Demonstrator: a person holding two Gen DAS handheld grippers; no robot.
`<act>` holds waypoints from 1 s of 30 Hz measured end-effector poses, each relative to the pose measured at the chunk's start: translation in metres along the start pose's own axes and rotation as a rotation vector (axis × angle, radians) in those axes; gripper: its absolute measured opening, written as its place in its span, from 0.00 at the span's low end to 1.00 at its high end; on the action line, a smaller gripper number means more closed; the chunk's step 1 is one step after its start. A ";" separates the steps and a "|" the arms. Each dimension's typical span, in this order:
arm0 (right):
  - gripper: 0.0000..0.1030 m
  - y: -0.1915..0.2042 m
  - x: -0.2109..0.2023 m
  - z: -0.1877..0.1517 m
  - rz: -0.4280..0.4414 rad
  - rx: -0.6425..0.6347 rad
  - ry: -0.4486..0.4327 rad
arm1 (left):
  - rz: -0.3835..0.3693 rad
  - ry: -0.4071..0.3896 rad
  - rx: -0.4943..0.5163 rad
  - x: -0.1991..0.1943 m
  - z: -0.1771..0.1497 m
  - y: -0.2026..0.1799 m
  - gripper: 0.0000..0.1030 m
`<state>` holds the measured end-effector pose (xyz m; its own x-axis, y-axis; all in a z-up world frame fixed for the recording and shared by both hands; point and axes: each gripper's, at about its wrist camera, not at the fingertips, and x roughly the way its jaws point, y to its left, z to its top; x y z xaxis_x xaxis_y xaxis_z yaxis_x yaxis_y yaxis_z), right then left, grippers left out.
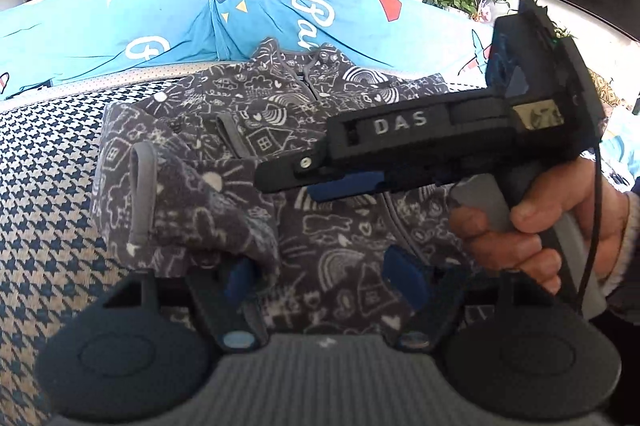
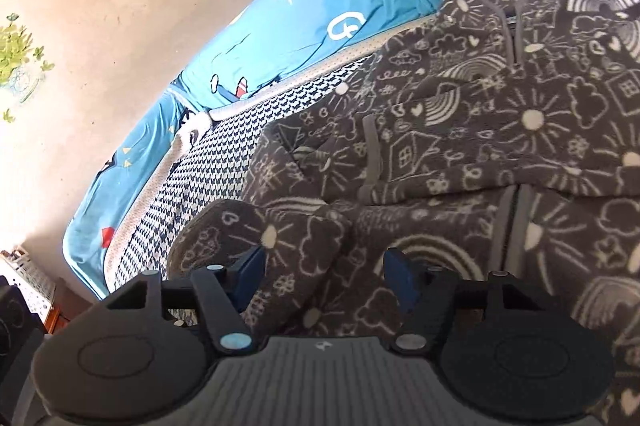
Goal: Fold clothes
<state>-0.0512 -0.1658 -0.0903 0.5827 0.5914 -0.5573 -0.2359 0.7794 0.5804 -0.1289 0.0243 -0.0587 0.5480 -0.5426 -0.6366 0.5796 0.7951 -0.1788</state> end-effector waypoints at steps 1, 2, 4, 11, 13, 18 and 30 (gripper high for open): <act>0.65 0.001 0.004 0.000 -0.002 -0.007 0.008 | -0.002 -0.003 -0.003 0.000 0.000 0.000 0.69; 0.65 0.001 0.007 0.001 -0.006 -0.013 0.016 | -0.005 -0.006 -0.007 -0.001 0.001 0.000 0.69; 0.65 0.001 0.012 0.001 -0.009 -0.014 0.026 | -0.010 -0.012 -0.017 -0.002 0.001 0.001 0.69; 0.13 0.006 0.015 0.006 0.017 -0.033 0.007 | -0.009 -0.028 -0.042 0.000 0.004 0.001 0.69; 0.11 0.010 0.011 0.010 0.007 -0.056 -0.024 | -0.004 -0.042 -0.050 0.000 0.007 0.001 0.69; 0.10 0.008 0.000 0.029 0.001 -0.053 -0.115 | 0.008 -0.073 -0.054 0.007 0.018 0.000 0.70; 0.09 -0.019 -0.043 0.099 -0.053 0.004 -0.373 | 0.000 -0.102 0.048 0.042 0.067 -0.009 0.78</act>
<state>0.0048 -0.2267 -0.0184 0.8373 0.4339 -0.3328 -0.1955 0.8059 0.5589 -0.0705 -0.0242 -0.0336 0.6055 -0.5691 -0.5564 0.6065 0.7826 -0.1404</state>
